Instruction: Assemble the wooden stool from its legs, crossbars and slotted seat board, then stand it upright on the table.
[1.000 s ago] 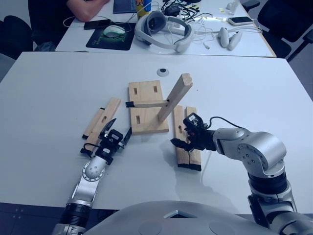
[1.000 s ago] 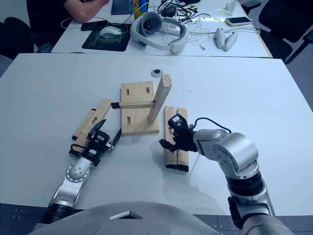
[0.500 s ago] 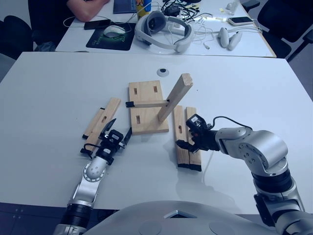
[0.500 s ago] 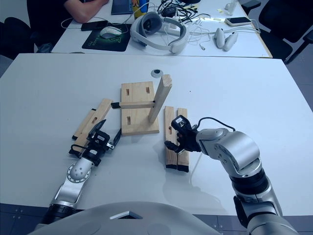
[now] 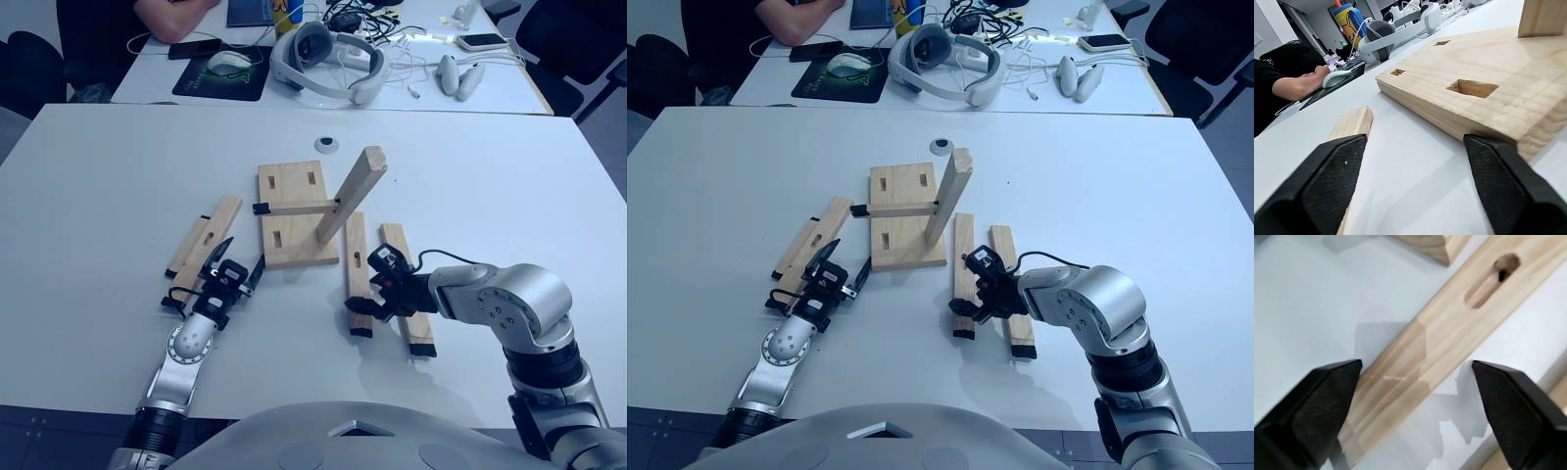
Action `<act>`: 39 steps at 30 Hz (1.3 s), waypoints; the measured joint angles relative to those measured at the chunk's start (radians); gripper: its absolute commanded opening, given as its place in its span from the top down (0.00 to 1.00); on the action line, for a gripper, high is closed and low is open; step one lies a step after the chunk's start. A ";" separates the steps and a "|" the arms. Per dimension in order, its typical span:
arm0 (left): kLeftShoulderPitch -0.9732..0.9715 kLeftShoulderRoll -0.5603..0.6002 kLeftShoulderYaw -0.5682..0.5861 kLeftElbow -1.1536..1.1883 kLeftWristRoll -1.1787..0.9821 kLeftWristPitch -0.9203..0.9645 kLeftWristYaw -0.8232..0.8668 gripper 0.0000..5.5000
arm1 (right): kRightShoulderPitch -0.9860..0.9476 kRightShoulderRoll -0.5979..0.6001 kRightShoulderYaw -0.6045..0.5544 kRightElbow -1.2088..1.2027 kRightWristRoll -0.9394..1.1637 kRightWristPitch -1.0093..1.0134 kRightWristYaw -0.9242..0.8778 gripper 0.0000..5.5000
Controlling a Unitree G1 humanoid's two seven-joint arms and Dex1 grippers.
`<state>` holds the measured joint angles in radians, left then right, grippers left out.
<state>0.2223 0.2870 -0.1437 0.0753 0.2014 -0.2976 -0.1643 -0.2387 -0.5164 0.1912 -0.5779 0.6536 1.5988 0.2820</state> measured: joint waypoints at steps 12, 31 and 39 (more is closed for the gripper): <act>0.011 -0.002 -0.003 -0.004 0.000 -0.003 0.005 0.33 | -0.037 0.006 0.087 0.002 -0.041 -0.005 -0.144 0.24; -0.010 0.012 0.017 -0.011 -0.006 0.022 -0.015 0.33 | 0.000 0.120 -0.018 0.044 -0.137 -0.008 -0.216 0.62; -0.032 0.016 0.032 -0.010 -0.018 0.025 -0.036 0.33 | -0.051 0.331 -0.226 0.095 -0.200 0.005 -0.274 0.62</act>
<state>0.1906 0.3032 -0.1115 0.0652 0.1838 -0.2723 -0.2003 -0.2894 -0.1856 -0.0353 -0.4824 0.4534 1.6037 0.0079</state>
